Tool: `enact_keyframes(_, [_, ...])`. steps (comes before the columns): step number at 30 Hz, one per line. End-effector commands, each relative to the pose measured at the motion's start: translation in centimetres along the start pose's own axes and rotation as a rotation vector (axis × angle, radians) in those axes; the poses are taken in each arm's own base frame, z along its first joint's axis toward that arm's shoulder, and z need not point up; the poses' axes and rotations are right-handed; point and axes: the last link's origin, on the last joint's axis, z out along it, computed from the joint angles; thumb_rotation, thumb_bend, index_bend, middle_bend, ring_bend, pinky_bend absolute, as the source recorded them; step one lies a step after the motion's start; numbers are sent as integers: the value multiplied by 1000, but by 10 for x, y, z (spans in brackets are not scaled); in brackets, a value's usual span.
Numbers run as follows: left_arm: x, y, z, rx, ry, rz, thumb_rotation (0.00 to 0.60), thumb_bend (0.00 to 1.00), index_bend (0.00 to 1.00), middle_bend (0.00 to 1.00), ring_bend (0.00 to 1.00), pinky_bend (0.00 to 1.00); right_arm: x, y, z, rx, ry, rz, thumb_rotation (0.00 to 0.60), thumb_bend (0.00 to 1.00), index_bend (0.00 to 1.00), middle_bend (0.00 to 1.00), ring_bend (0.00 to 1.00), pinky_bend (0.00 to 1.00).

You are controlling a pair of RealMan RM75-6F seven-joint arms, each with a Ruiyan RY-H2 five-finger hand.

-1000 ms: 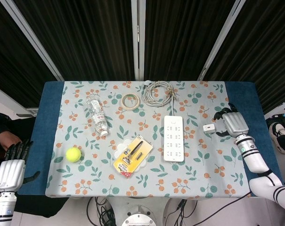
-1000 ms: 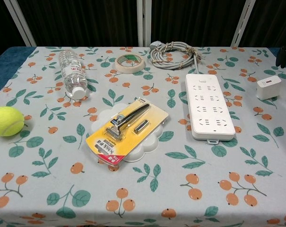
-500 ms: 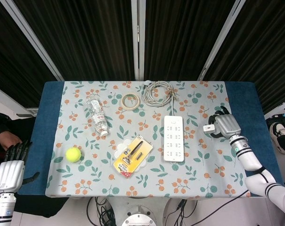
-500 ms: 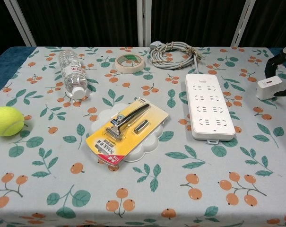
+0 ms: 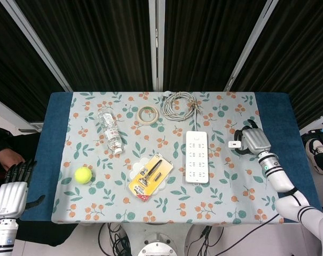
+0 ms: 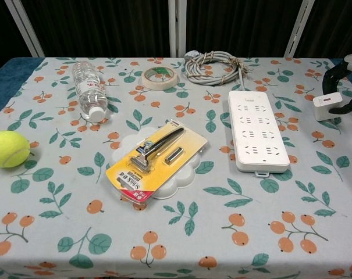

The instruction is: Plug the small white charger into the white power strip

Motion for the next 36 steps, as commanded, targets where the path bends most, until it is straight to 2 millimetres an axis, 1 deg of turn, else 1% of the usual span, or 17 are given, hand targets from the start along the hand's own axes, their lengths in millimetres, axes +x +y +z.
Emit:
enact_keyframes(1, [0, 0, 0, -1, 0, 0, 600, 124, 55, 0, 0, 0, 7, -8, -3, 33, 43, 74, 600, 350, 758, 649, 381, 0])
enact_keyframes(4, [0, 0, 1, -5, 1, -2, 600, 124, 54, 0, 0, 0, 16, -24, -7, 83, 64, 164, 600, 363, 775, 660, 394, 0])
enact_keyframes(7, [-1, 0, 1, -5, 0, -5, 600, 124, 54, 0, 0, 0, 20, -41, -8, 121, 62, 224, 600, 372, 778, 661, 395, 0])
enact_keyframes(11, [-2, 0, 2, -9, -1, -8, 600, 124, 54, 0, 0, 0, 20, -69, -3, 163, 62, 287, 600, 390, 780, 662, 397, 0])
enact_keyframes(14, [-1, -2, 2, -7, 4, -9, 600, 124, 54, 0, 0, 0, 19, -85, 2, 185, 79, 310, 600, 404, 785, 666, 404, 0])
enact_keyframes(16, [-2, -3, 2, -6, 2, -11, 600, 124, 54, 0, 0, 0, 18, -92, 6, 186, 93, 322, 600, 412, 789, 669, 408, 0])
enact_keyframes(19, [-3, -4, 3, -5, -3, -16, 600, 124, 54, 0, 0, 0, 14, -100, 13, 173, 118, 349, 600, 417, 792, 674, 415, 0])
enact_keyframes(21, [-5, -5, 4, -4, -6, -18, 600, 124, 54, 0, 0, 0, 7, -104, 16, 164, 107, 367, 600, 418, 794, 676, 420, 0])
enact_keyframes(26, [-6, -7, 5, -1, -8, -21, 600, 124, 54, 0, 0, 0, -7, -107, 21, 152, 74, 375, 600, 423, 795, 676, 420, 0])
enact_keyframes(32, [-7, -8, 5, -2, -9, -24, 600, 124, 55, 0, 0, 0, -14, -112, 27, 155, 58, 386, 600, 430, 796, 676, 420, 0])
enact_keyframes(36, [-7, -9, 5, 3, -9, -25, 600, 123, 54, 0, 0, 0, -16, -113, 29, 153, 53, 389, 600, 432, 796, 676, 420, 0])
